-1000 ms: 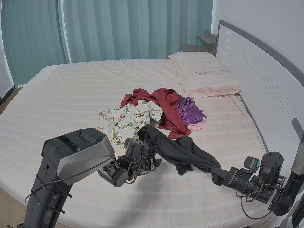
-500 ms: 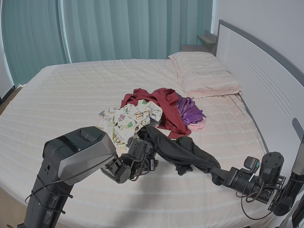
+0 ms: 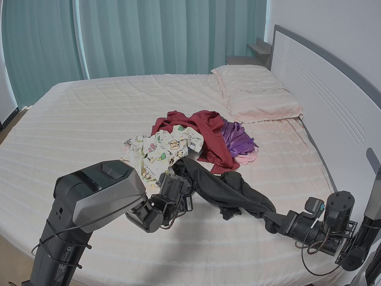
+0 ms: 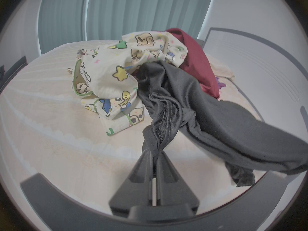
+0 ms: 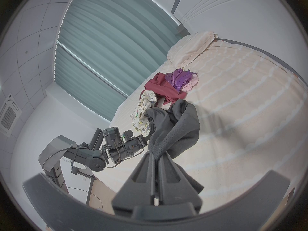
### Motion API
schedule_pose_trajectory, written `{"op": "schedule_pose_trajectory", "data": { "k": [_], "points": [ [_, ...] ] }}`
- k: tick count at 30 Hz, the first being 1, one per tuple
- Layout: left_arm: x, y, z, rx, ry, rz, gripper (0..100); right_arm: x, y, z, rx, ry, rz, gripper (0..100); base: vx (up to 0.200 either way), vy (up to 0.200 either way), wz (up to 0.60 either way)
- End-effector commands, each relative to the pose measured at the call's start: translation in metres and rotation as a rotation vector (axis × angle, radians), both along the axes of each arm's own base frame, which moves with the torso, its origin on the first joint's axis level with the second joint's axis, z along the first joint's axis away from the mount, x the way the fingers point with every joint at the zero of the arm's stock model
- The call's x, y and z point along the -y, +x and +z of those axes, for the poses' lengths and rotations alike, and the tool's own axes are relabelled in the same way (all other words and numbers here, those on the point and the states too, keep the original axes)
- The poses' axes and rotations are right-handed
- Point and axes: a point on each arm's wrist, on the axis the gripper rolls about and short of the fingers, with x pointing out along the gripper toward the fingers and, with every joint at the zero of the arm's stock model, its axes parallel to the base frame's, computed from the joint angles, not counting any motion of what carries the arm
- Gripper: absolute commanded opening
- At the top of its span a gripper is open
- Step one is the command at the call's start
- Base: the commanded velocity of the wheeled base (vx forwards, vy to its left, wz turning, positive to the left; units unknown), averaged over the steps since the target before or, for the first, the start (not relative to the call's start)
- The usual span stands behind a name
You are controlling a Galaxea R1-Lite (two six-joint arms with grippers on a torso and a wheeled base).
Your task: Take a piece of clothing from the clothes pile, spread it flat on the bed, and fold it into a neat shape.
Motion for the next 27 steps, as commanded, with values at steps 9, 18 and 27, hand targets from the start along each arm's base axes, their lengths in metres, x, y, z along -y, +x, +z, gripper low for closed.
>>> {"op": "schedule_pose_trajectory", "data": {
  "k": [9, 18, 27],
  "points": [
    [-0.024, -0.085, 0.056, 0.114, -0.123, -0.029, 0, -0.015, -0.010, -0.010, -0.017, -0.054, 0.096, 0, 0.000, 0.000, 0.00],
    [-0.033, -0.162, 0.170, 0.298, -0.423, -0.109, 0, -0.022, -0.011, 0.053, 0.274, 0.099, 0.138, 0, 0.000, 0.000, 0.00],
    [-0.067, -0.182, 0.229, 0.462, -0.560, -0.082, 0, -0.024, -0.006, 0.104, 0.544, 0.154, 0.158, 0, 0.000, 0.000, 0.00]
  ]
}}
